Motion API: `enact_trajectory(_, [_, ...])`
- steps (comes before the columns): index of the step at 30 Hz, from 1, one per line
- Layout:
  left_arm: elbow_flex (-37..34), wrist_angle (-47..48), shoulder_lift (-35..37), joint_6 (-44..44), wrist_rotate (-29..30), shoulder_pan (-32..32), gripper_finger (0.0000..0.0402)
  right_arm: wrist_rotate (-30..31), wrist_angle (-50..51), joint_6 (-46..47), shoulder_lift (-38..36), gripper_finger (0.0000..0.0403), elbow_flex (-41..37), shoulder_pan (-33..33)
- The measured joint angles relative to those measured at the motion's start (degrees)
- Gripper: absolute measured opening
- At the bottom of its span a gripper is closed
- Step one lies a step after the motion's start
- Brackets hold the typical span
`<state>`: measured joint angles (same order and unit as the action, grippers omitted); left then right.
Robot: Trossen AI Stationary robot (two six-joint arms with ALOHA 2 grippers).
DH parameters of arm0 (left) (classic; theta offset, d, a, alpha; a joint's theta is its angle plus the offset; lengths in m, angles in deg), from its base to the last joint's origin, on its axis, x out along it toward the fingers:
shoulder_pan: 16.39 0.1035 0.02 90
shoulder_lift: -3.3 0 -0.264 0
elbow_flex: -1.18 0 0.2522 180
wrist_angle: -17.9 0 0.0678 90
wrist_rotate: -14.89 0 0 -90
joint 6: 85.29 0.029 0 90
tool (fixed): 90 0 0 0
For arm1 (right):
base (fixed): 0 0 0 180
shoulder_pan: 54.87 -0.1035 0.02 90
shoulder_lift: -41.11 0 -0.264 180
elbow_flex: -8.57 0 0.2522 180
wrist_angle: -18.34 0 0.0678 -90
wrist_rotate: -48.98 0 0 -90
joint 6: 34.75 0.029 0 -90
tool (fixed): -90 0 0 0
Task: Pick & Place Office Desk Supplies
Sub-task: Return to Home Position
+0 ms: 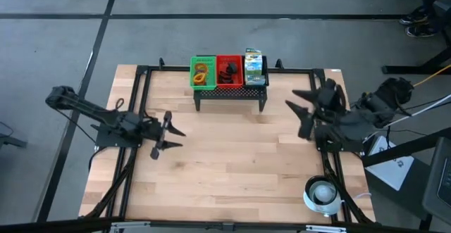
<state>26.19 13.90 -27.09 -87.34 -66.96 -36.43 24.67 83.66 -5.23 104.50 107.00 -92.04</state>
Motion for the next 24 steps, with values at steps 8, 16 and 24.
enact_trajectory(8, [0.0, 6.2, 6.5, -6.0, -0.3, 0.8, 0.0175, -14.7, 1.5, -4.1, 1.0, 0.02, 0.0, -3.7])
enact_trajectory(16, [0.0, 7.4, 6.3, -5.2, -8.2, 0.7, 0.0175, -21.5, -1.0, -8.8, -1.2, 0.02, -4.3, -5.0])
enact_trajectory(24, [-3.0, 7.2, 9.7, -3.1, -11.1, 5.0, 0.0175, -39.3, -38.0, -30.1, -20.3, 0.02, -33.7, -6.8])
